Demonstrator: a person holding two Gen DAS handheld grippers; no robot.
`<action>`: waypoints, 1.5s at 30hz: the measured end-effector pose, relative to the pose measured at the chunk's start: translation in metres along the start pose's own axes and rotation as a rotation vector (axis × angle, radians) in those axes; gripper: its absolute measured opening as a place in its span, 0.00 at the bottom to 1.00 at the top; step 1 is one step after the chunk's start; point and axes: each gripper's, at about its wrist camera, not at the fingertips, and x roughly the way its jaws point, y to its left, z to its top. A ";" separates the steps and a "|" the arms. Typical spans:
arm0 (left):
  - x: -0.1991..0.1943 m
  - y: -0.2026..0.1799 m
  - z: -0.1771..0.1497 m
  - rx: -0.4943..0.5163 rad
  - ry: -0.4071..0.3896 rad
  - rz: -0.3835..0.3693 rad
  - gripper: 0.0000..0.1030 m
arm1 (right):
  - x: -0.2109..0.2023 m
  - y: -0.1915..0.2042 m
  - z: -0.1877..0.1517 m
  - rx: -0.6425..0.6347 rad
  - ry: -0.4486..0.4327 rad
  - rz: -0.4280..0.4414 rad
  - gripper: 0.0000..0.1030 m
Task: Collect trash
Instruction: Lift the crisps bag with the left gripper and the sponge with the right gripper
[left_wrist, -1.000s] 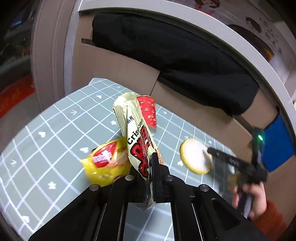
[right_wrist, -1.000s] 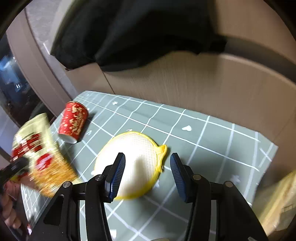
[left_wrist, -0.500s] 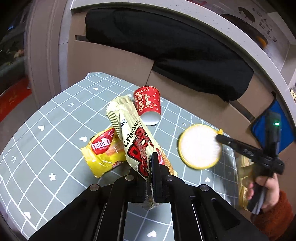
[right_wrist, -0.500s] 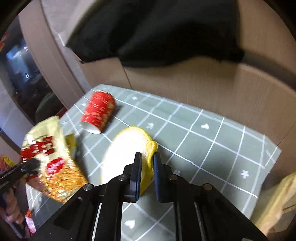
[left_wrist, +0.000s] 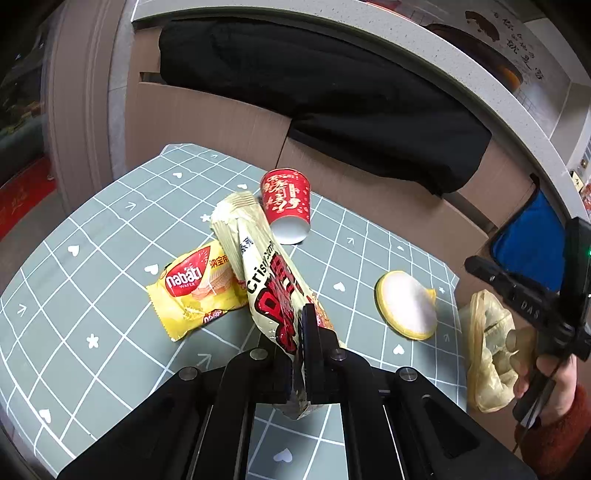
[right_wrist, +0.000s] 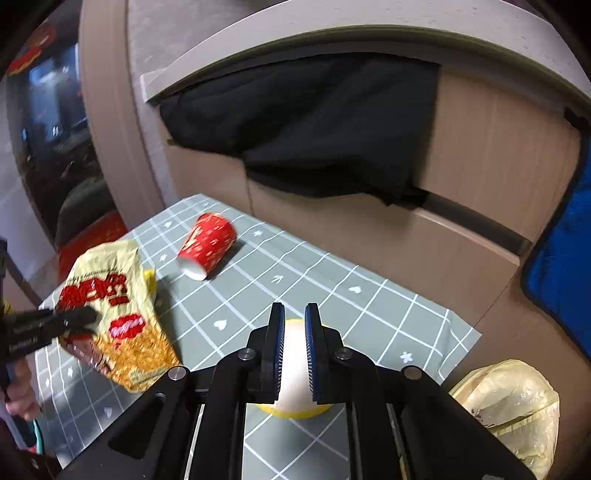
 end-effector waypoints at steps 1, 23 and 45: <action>0.000 0.000 0.000 -0.001 0.001 0.000 0.04 | 0.004 0.000 -0.003 0.004 0.010 0.004 0.10; 0.046 -0.012 -0.013 0.025 0.134 -0.015 0.04 | 0.089 -0.047 -0.046 0.295 0.204 0.084 0.18; 0.047 -0.006 -0.020 -0.003 0.134 -0.032 0.04 | 0.065 0.040 -0.032 0.162 0.184 0.375 0.19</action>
